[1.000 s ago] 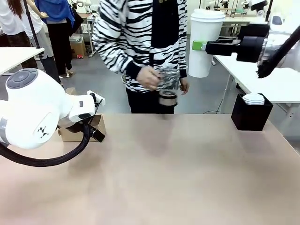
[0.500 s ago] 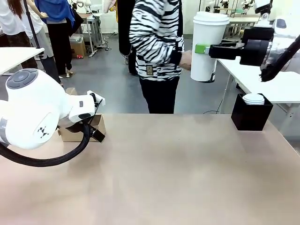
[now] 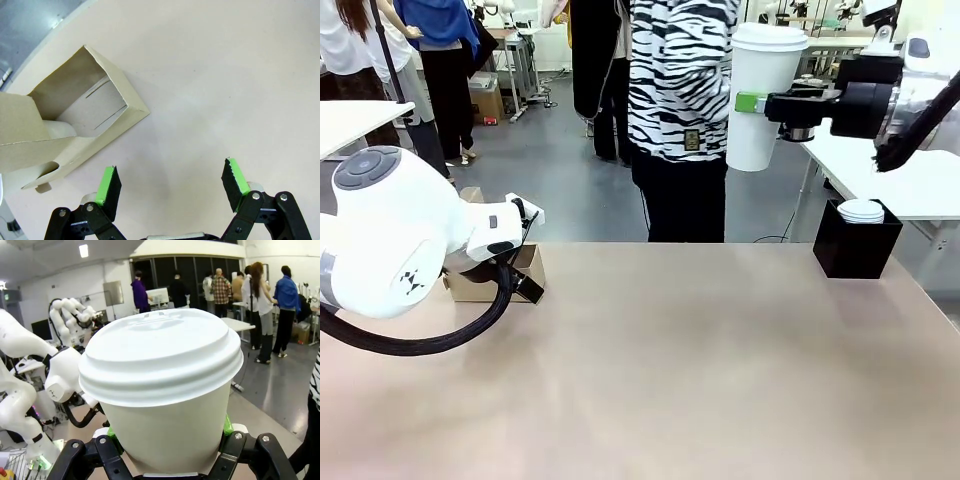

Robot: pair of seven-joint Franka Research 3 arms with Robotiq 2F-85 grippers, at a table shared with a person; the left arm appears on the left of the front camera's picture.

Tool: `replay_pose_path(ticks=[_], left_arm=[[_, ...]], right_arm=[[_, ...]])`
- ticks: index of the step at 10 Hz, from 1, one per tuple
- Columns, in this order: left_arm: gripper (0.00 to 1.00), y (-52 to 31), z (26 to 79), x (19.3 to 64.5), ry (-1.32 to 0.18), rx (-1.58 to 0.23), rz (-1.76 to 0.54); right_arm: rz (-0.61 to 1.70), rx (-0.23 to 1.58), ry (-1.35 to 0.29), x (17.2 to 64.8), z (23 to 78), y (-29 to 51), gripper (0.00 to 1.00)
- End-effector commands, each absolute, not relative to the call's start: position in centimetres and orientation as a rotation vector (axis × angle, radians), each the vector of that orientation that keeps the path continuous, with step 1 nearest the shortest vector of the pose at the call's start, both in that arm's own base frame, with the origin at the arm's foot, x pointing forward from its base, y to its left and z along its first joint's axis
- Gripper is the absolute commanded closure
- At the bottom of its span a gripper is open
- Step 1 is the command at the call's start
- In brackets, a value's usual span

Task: Pour a drink into a cup and package it in a carrier.
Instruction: Position the Cup Carrier in the center of the table.

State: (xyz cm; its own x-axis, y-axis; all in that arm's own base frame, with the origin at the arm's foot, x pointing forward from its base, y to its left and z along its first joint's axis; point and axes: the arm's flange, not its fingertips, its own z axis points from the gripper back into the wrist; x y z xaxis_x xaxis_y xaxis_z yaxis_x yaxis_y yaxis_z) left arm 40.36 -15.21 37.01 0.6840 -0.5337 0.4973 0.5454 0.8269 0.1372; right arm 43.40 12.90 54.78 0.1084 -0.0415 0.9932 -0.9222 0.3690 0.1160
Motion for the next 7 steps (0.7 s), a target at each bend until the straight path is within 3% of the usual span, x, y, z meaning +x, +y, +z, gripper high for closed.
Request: replay_pose_path(ticks=[1, 7], left_arm=[[0.00, -15.2, 37.0, 40.3, -0.550, -0.025, -0.604], [0.00, -16.2, 41.5, 40.9, -0.529, 0.011, -0.525]], right_arm=[[0.824, 0.983, -1.305, 43.9, 55.3, 13.3, 0.19], [0.824, 0.983, -1.305, 43.9, 55.3, 13.3, 0.19]])
